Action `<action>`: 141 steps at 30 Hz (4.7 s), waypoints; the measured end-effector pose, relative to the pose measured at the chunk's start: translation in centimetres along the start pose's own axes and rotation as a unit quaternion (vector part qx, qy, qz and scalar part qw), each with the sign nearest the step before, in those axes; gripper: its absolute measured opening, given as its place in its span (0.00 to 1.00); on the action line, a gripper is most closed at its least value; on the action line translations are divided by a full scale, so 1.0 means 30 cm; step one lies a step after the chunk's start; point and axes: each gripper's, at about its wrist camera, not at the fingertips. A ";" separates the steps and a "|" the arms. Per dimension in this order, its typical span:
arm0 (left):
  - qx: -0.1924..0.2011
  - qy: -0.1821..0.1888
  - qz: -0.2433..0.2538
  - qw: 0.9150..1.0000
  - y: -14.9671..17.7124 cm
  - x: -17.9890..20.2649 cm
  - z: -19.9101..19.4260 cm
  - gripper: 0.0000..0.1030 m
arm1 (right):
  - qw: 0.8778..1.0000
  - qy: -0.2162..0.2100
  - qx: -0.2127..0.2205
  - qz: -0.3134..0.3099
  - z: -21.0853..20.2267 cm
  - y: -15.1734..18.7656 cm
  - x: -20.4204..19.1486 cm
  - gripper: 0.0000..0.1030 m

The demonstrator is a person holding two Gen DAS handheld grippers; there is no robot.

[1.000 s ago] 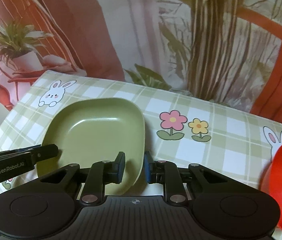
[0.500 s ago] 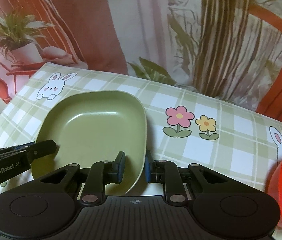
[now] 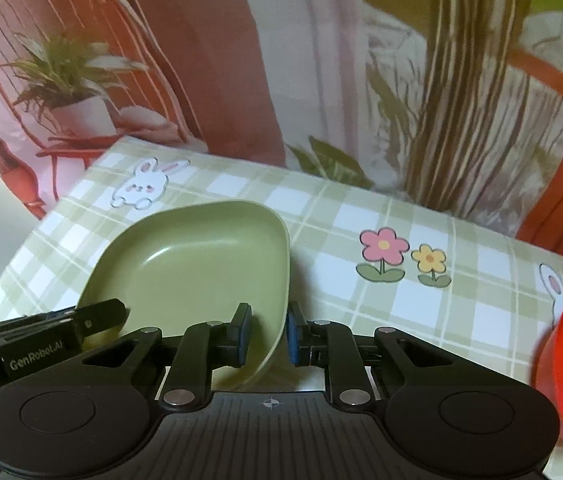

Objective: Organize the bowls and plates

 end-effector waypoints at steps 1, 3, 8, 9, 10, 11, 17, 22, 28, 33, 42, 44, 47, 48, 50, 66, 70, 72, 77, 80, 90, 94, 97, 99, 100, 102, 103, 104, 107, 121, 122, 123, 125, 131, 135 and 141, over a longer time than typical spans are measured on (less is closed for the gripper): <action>0.004 -0.001 0.000 1.000 -0.001 0.002 -0.013 0.11 | 1.000 -0.002 0.003 0.001 -0.012 0.001 -0.001 0.17; 0.009 -0.001 0.002 1.000 -0.006 0.007 -0.038 0.11 | 1.000 -0.006 0.010 0.004 -0.036 0.002 -0.002 0.17; 0.022 -0.004 0.015 1.000 -0.022 0.039 -0.101 0.11 | 0.999 -0.015 0.031 0.016 -0.108 0.005 0.007 0.17; 0.024 -0.003 0.017 1.000 -0.024 0.045 -0.112 0.11 | 0.999 -0.016 0.038 0.019 -0.127 0.008 0.010 0.17; 0.027 -0.001 0.020 0.999 -0.026 0.055 -0.127 0.11 | 0.999 -0.017 0.044 0.024 -0.144 0.011 0.015 0.17; 0.029 0.001 0.025 0.999 -0.025 0.064 -0.138 0.12 | 0.998 -0.018 0.048 0.030 -0.159 0.014 0.023 0.17; 0.029 0.008 0.042 0.999 -0.019 0.117 -0.199 0.12 | 0.995 -0.033 0.069 0.056 -0.250 0.048 0.082 0.17; 0.030 0.010 0.056 0.998 -0.007 0.180 -0.246 0.12 | 0.992 -0.043 0.080 0.083 -0.312 0.088 0.149 0.17; 0.033 0.028 0.072 0.996 0.013 0.274 -0.296 0.12 | 0.990 -0.049 0.085 0.100 -0.383 0.138 0.260 0.17; 0.026 0.045 0.092 0.994 0.035 0.356 -0.307 0.12 | 0.987 -0.059 0.093 0.117 -0.434 0.172 0.360 0.17; -0.007 0.067 0.110 0.992 0.107 0.456 -0.259 0.13 | 0.984 -0.057 0.090 0.140 -0.455 0.237 0.499 0.17; -0.009 0.070 0.113 0.991 0.120 0.467 -0.253 0.13 | 0.984 -0.058 0.088 0.145 -0.449 0.249 0.518 0.17; -0.014 0.069 0.117 0.991 0.128 0.478 -0.239 0.13 | 0.984 -0.056 0.085 0.147 -0.435 0.259 0.526 0.17; -0.015 0.069 0.118 0.991 0.130 0.480 -0.235 0.13 | 0.984 -0.055 0.083 0.148 -0.429 0.262 0.528 0.17; -0.020 0.071 0.117 0.990 0.132 0.477 -0.225 0.13 | 0.984 -0.053 0.081 0.149 -0.422 0.268 0.535 0.17; -0.044 0.089 0.128 0.987 0.182 0.477 -0.189 0.14 | 0.987 -0.031 0.058 0.147 -0.391 0.319 0.547 0.17; -0.047 0.088 0.126 0.987 0.187 0.476 -0.182 0.14 | 0.988 -0.027 0.055 0.140 -0.391 0.315 0.539 0.17; -0.046 0.087 0.126 0.987 0.187 0.473 -0.181 0.14 | 0.989 -0.026 0.053 0.137 -0.390 0.318 0.536 0.17; -0.041 0.083 0.131 0.987 0.187 0.479 -0.180 0.14 | 0.990 -0.020 0.049 0.134 -0.380 0.318 0.532 0.17; -0.039 0.083 0.133 0.987 0.186 0.476 -0.178 0.14 | 0.990 -0.014 0.046 0.129 -0.374 0.313 0.522 0.17; -0.037 0.070 0.149 0.986 0.196 0.490 -0.186 0.14 | 0.992 -0.008 0.036 0.124 -0.360 0.313 0.514 0.17; -0.040 0.072 0.146 0.986 0.196 0.482 -0.184 0.14 | 0.992 -0.005 0.034 0.124 -0.359 0.311 0.513 0.16; -0.041 0.073 0.145 0.986 0.196 0.479 -0.184 0.14 | 0.992 -0.003 0.033 0.122 -0.357 0.309 0.513 0.16; -0.044 0.074 0.143 0.986 0.200 0.478 -0.182 0.14 | 0.992 -0.002 0.032 0.122 -0.354 0.310 0.513 0.16; -0.046 0.074 0.143 0.986 0.202 0.478 -0.180 0.14 | 0.992 -0.001 0.031 0.122 -0.353 0.310 0.514 0.16; -0.049 0.074 0.142 0.986 0.205 0.479 -0.176 0.14 | 0.992 -0.003 0.031 0.125 -0.353 0.311 0.519 0.16; -0.050 0.074 0.143 0.986 0.206 0.480 -0.174 0.14 | 0.992 -0.003 0.031 0.126 -0.353 0.310 0.519 0.16; -0.051 0.073 0.144 0.986 0.207 0.482 -0.173 0.14 | 0.991 -0.003 0.031 0.126 -0.353 0.310 0.520 0.16; -0.050 0.073 0.147 0.985 0.207 0.483 -0.171 0.14 | 0.992 -0.001 0.031 0.125 -0.354 0.309 0.521 0.16; -0.049 0.071 0.138 0.987 0.216 0.463 -0.166 0.21 | 0.990 -0.004 0.044 0.135 -0.378 0.303 0.525 0.16; -0.049 0.071 0.137 0.987 0.217 0.462 -0.167 0.21 | 0.990 -0.004 0.046 0.136 -0.381 0.301 0.525 0.16; -0.049 0.072 0.136 0.987 0.218 0.461 -0.167 0.21 | 0.990 -0.004 0.048 0.136 -0.383 0.299 0.524 0.16; -0.049 0.072 0.135 0.987 0.219 0.457 -0.169 0.21 | 0.990 0.002 0.053 0.134 -0.389 0.296 0.522 0.17; -0.057 0.068 0.130 0.988 0.233 0.453 -0.160 0.21 | 0.990 0.002 0.049 0.130 -0.369 0.290 0.532 0.05; -0.058 0.073 0.126 0.988 0.234 0.447 -0.156 0.22 | 0.989 -0.001 0.048 0.139 -0.360 0.292 0.544 0.04; -0.060 0.077 0.119 0.988 0.231 0.442 -0.149 0.22 | 0.990 0.004 0.046 0.137 -0.362 0.293 0.536 0.05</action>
Point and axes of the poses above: each gripper's, at about its wrist camera, not at the fingertips, and z roughly the way its jaws point, x to its right, y to its underside, and after that the axes turned 11 degrees about z, right-handed
